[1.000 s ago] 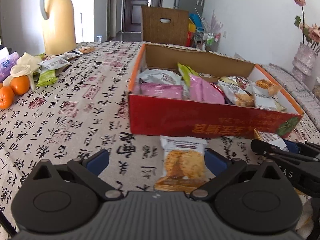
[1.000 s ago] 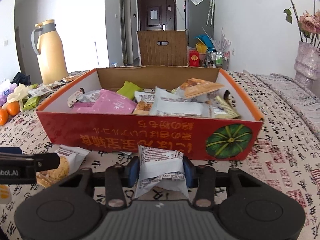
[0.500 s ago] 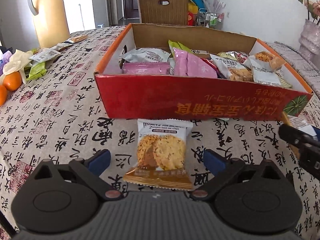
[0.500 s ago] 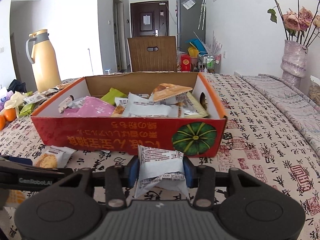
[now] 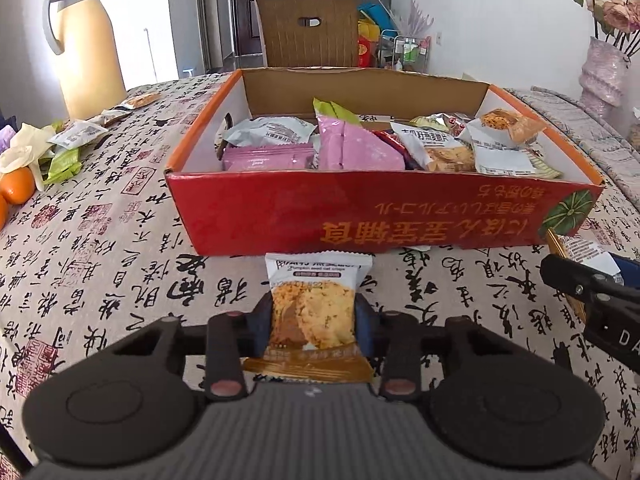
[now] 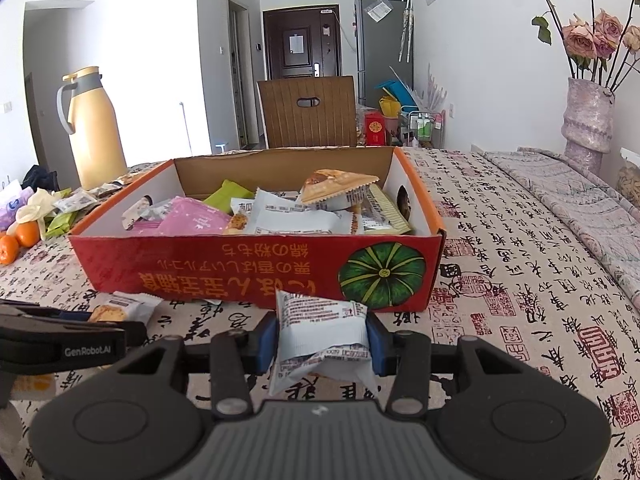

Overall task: Organize snacks
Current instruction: 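Lift and carry the cookie and white packets over the box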

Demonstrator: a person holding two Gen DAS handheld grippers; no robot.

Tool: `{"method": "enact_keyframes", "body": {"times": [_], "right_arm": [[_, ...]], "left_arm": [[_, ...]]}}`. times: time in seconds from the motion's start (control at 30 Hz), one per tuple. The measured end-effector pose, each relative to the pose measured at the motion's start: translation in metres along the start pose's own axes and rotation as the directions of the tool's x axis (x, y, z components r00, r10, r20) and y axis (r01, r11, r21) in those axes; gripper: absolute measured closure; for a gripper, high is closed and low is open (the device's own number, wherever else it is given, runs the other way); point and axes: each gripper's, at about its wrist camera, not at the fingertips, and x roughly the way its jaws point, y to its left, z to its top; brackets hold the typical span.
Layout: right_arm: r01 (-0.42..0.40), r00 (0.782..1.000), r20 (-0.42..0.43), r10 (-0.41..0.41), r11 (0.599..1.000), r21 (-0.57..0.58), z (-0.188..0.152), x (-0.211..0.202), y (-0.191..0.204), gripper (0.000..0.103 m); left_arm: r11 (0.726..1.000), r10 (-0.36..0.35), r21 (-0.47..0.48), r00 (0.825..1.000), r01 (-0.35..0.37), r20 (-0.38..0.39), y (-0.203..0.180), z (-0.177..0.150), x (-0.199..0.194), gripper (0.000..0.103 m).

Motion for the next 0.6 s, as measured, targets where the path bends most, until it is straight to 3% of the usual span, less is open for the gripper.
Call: {"method": "enact_keyframes", "body": {"times": [0.33, 0.6], "right_arm": [[-0.002, 1.000, 0.019, 0.002, 1.000, 0.001, 0.002, -0.006, -0.003, 0.059], [-0.014, 0.997, 0.069, 0.015, 1.000, -0.009, 0.016, -0.015, 0.002, 0.059]], "left_arm": [[1.000, -0.029, 0.011, 0.997, 0.028, 0.076, -0.002, 0.004, -0.030, 0.063], [0.998, -0.063, 0.016, 0.979, 0.061, 0.194, -0.005, 0.026, -0.065, 0.063]]}}
